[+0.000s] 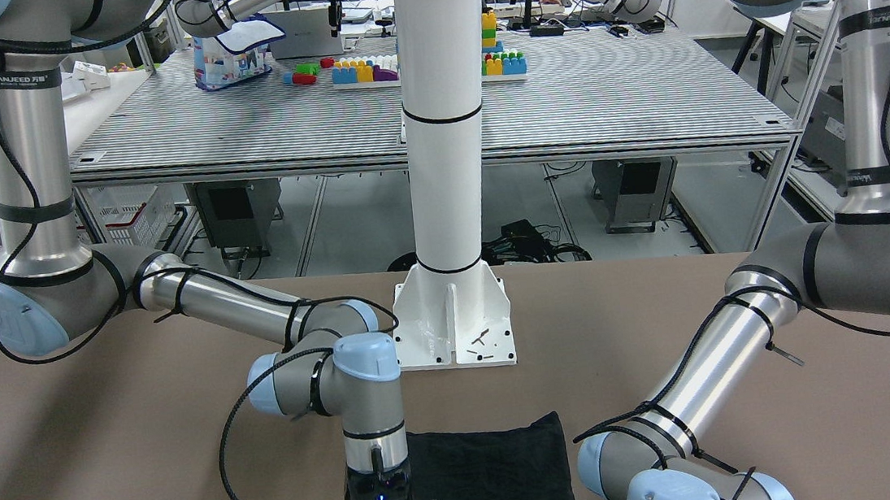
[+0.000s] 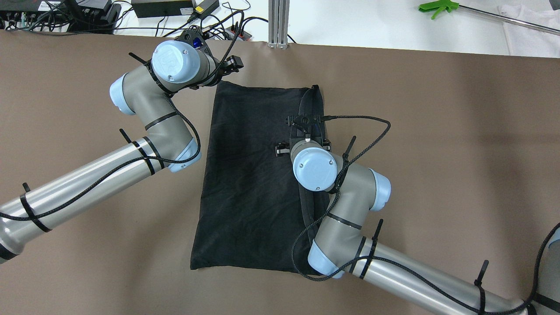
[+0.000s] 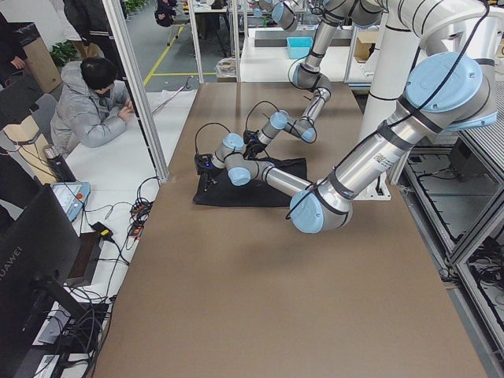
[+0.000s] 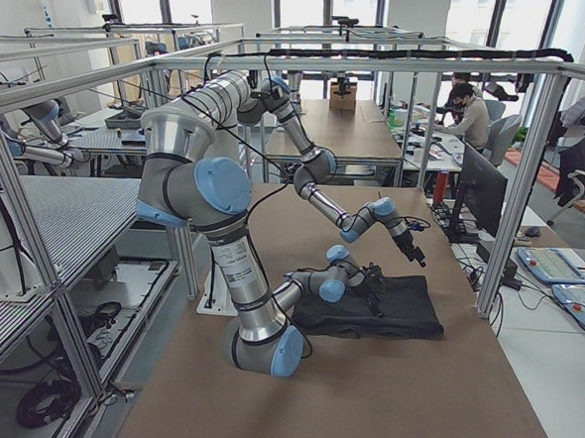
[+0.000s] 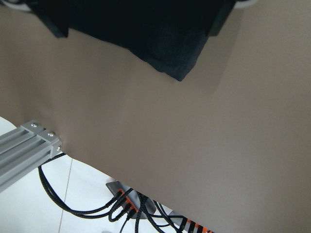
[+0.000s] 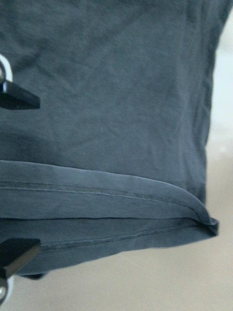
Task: Fold clothes
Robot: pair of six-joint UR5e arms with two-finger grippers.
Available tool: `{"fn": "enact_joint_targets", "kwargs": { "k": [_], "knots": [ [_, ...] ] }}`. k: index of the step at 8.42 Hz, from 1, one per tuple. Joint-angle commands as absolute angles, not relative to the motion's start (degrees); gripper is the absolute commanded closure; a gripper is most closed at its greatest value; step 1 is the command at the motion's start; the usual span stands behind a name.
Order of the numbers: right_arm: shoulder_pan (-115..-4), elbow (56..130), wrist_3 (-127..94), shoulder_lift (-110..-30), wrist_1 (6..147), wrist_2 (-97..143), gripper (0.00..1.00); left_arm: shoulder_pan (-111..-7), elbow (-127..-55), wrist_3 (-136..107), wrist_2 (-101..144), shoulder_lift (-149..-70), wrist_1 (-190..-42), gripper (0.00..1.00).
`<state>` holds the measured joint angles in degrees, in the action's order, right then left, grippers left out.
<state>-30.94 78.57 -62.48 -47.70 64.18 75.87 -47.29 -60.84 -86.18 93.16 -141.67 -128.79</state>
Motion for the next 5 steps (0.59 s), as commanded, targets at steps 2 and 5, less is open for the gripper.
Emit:
{"fn": "enact_joint_targets", "kwargs": {
  "k": [2, 5],
  "knots": [
    [-35.6, 65.4, -61.6, -39.7, 60.7, 72.1, 0.07, -48.6, -60.9, -82.7, 94.6, -141.8, -129.3, 0.0],
    [-36.9, 55.4, -61.4, -34.8, 55.8, 71.8, 0.11, -51.6, -60.9, -76.4, 100.2, -140.4, -131.8, 0.0]
  ]
}}
